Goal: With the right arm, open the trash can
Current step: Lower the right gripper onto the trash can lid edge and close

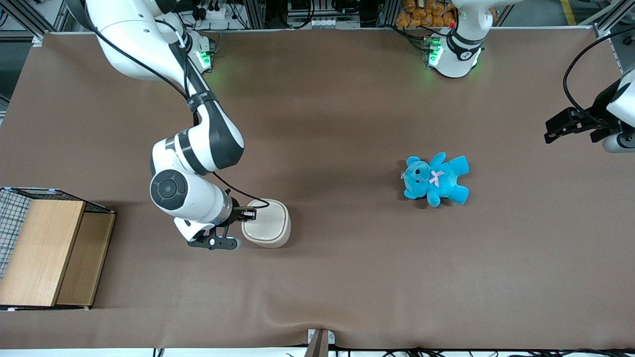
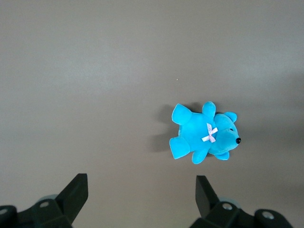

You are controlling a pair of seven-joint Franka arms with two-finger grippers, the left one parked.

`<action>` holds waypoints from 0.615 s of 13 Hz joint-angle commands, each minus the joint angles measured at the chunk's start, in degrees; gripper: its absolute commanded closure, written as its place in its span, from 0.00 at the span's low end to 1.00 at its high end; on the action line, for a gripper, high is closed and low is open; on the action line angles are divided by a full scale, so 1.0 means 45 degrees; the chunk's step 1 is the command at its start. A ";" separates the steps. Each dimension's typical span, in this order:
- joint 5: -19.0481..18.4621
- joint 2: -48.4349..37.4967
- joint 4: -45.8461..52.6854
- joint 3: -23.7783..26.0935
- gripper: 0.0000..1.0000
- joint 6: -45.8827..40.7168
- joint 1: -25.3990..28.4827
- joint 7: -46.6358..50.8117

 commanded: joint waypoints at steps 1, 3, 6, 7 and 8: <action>-0.0173 0.0225 0.0037 0.0036 1.00 0.0308 0.0046 0.0211; -0.0193 0.0283 0.0017 0.0036 1.00 0.0387 0.0066 0.0211; -0.0309 0.0439 -0.0002 0.0017 1.00 0.0660 0.0105 0.0230; -0.0310 0.0498 -0.0002 0.0017 1.00 0.0699 0.0125 0.0231; -0.0329 0.0576 -0.0002 0.0017 1.00 0.0816 0.0144 0.0250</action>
